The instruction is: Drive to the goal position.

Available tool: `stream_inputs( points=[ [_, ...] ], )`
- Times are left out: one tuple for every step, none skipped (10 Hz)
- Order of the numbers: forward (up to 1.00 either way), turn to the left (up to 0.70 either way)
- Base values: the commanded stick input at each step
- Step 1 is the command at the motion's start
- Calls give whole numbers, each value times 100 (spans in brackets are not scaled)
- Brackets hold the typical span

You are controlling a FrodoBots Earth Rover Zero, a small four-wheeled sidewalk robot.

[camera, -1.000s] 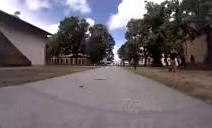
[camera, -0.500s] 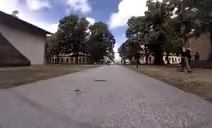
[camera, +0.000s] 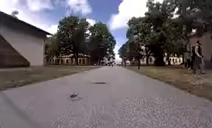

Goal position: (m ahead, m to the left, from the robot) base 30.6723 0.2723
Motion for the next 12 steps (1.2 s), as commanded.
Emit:
stream_inputs(
  points=[
    [70,0],
    [70,0],
    [70,0],
    [70,0],
    [70,0],
    [70,0],
    [70,0],
    [70,0],
    [70,0],
    [70,0],
    [70,0],
    [70,0]
  ],
)
